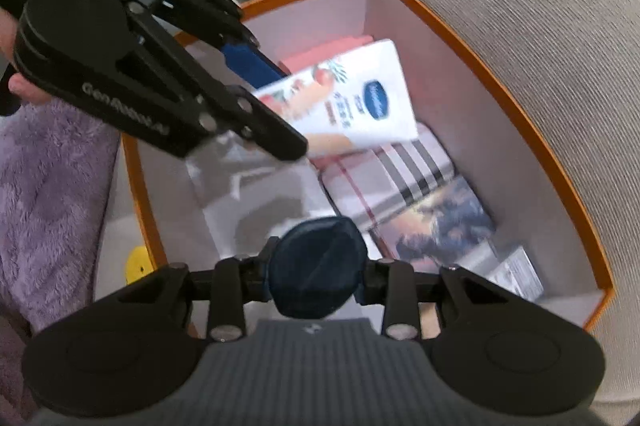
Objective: Organize rigid objects
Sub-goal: 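Carry the Vaseline tube and CLEAR bottle over the orange box with both grippers, then lower and release the CLEAR bottle with the left gripper while the right releases the Vaseline tube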
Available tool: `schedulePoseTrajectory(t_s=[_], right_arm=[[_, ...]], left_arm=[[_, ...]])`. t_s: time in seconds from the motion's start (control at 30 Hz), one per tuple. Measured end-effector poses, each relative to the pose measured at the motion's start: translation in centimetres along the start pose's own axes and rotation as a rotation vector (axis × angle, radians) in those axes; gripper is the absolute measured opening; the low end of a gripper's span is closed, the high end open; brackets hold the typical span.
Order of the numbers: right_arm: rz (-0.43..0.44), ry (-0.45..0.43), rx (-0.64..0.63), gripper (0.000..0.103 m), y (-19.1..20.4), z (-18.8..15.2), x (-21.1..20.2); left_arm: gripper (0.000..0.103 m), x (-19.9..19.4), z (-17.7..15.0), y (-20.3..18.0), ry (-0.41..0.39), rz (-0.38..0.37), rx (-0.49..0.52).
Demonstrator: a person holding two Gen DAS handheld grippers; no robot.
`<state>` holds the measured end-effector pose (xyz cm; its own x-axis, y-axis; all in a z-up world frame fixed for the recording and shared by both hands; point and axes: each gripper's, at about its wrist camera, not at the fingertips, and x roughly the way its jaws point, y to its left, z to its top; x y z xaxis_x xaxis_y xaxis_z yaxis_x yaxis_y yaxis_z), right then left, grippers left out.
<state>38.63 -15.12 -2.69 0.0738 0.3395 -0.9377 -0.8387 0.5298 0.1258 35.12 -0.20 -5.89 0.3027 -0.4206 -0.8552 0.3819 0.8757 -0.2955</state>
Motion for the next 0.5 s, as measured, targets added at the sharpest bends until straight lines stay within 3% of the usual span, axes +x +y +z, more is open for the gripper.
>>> schedulePoseTrajectory(t_s=[0.23,0.5], right_arm=[[-0.06,0.101,-0.029,0.049,-0.2,-1.6,0.0],[-0.126,0.198,-0.029,0.053,-1.1,-2.2,1.2]], left_arm=[[0.039,0.8,-0.2,-1.1,0.029,-0.029,0.019],[0.039,2.1,-0.4,-2.0,0.098,-0.038,0.04]])
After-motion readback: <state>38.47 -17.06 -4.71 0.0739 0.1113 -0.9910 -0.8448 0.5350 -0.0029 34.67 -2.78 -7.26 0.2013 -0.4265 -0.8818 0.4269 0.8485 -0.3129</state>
